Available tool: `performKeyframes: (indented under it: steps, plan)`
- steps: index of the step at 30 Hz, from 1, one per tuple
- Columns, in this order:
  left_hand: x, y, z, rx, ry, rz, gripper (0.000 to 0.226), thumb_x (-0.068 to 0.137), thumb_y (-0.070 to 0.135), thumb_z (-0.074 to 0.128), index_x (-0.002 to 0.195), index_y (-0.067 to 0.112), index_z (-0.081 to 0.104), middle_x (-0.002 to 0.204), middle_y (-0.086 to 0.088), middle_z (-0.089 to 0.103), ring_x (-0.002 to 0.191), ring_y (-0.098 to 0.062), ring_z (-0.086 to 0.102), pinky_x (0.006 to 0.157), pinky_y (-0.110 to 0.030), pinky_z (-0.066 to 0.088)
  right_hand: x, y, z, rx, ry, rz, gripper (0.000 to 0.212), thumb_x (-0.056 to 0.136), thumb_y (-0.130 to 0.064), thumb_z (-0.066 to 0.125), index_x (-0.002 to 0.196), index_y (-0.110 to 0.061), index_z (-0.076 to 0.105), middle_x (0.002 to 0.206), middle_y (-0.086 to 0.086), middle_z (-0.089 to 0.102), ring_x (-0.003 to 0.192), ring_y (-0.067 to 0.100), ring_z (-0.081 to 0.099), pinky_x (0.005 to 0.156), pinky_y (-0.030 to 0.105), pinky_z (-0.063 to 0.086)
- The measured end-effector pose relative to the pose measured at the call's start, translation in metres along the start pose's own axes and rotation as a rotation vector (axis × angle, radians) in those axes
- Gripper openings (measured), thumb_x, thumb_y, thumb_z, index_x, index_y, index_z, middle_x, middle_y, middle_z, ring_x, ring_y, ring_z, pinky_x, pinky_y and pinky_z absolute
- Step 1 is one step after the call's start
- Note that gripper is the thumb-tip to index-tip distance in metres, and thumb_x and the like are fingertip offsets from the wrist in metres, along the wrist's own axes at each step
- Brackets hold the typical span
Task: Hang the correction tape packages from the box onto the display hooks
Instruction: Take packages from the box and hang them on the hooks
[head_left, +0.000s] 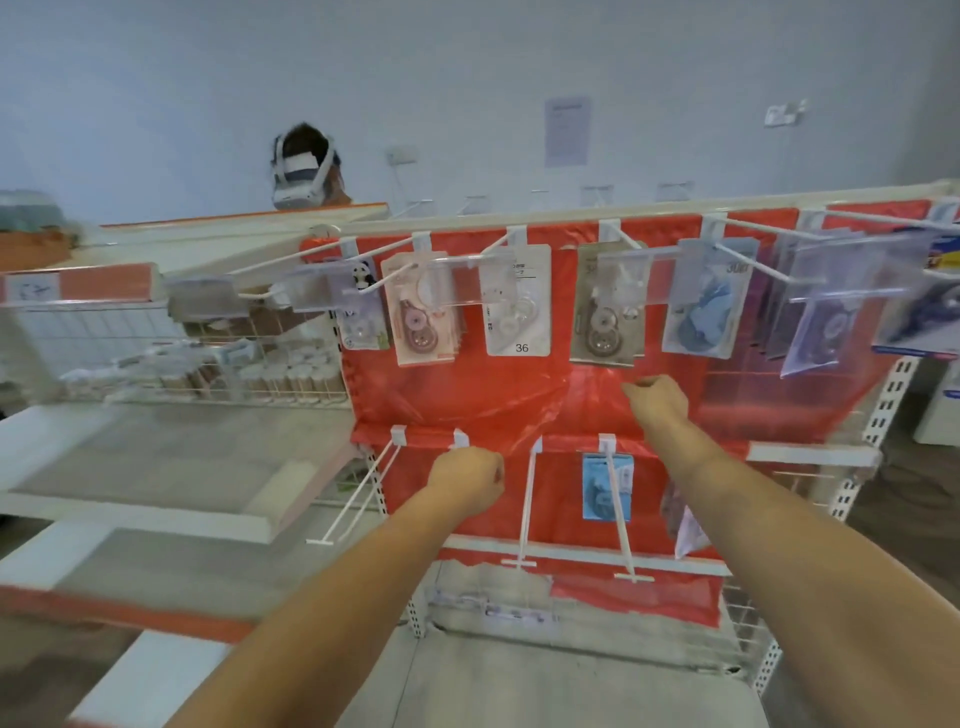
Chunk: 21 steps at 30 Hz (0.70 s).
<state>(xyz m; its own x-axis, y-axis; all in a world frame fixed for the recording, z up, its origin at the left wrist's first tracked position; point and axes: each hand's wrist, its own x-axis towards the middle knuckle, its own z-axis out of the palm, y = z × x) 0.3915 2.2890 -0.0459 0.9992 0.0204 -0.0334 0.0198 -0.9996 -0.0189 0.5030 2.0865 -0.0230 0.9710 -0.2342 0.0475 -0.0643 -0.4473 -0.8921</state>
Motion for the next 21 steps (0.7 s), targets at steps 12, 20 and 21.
performKeyframes:
  steps: [12,20,21]
  plan:
    - [-0.057,-0.045,-0.039,0.130,0.108,0.070,0.034,0.094,0.029,0.045,0.121,0.019,0.062,0.124,-0.009,0.061,0.117,-0.031,0.053,0.094,-0.040,0.045,-0.129,-0.018,-0.009,-0.620,-0.309,-0.232,0.031,0.091,-0.021,0.057,0.112,0.001,0.066,0.116,0.020,0.065,0.109,0.033,0.059,0.088,0.031,0.045]
    - [-0.129,-0.103,-0.059,0.097,0.271,0.157,0.030,0.095,0.032,0.044,0.114,0.020,0.063,0.115,-0.006,0.066,0.108,-0.028,0.058,0.087,-0.037,0.049,-0.237,-0.070,-0.007,-0.868,-0.161,-0.455,0.031,0.092,-0.019,0.050,0.119,-0.007,0.057,0.123,0.015,0.059,0.112,0.032,0.055,0.092,0.037,0.046]
    - [-0.138,-0.107,-0.059,0.089,0.296,0.160,0.029,0.095,0.031,0.044,0.113,0.019,0.063,0.113,-0.006,0.066,0.106,-0.028,0.059,0.086,-0.037,0.049,-0.250,-0.074,-0.003,-0.917,-0.137,-0.489,0.031,0.092,-0.019,0.049,0.120,-0.007,0.055,0.123,0.015,0.058,0.113,0.033,0.055,0.093,0.039,0.046]
